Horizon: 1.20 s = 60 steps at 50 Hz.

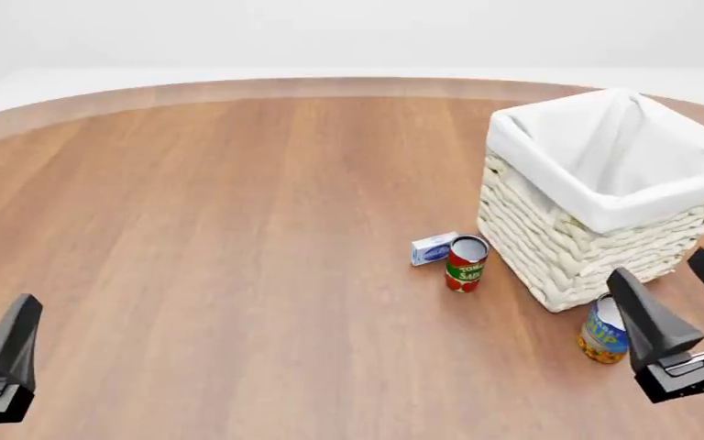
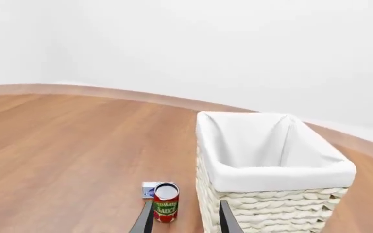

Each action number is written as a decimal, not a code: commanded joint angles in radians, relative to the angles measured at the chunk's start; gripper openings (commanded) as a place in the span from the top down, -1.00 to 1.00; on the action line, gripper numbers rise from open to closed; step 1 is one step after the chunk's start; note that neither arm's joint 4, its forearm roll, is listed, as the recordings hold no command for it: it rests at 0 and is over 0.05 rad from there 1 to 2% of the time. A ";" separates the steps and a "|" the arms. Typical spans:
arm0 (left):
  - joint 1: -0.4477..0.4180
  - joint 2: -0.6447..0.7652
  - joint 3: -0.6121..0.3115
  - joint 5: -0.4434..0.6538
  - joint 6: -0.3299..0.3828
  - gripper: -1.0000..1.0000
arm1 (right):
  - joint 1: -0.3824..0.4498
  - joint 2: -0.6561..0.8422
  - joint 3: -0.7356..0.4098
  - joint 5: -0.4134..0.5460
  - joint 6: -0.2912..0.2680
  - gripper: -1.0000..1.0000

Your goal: Pick up the ketchup, and put it in the basket.

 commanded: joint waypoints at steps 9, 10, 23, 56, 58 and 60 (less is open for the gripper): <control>0.000 0.000 0.000 0.000 0.000 -1.00 | 0.098 0.158 -0.012 -0.138 -0.015 -1.00; 0.000 0.000 0.000 0.000 0.000 -1.00 | 0.104 0.170 -0.011 -0.150 -0.014 -1.00; 0.000 0.000 0.000 0.000 0.000 -1.00 | 0.197 0.330 0.004 -0.306 -0.001 -1.00; 0.000 0.000 0.000 0.000 0.000 -1.00 | 0.455 0.744 -0.042 -0.625 0.035 -1.00; 0.000 0.000 0.000 0.000 0.000 -1.00 | 0.459 0.741 -0.050 -0.614 0.031 -1.00; 0.000 0.000 0.000 0.000 0.000 -1.00 | 0.461 0.743 -0.056 -0.609 0.029 -1.00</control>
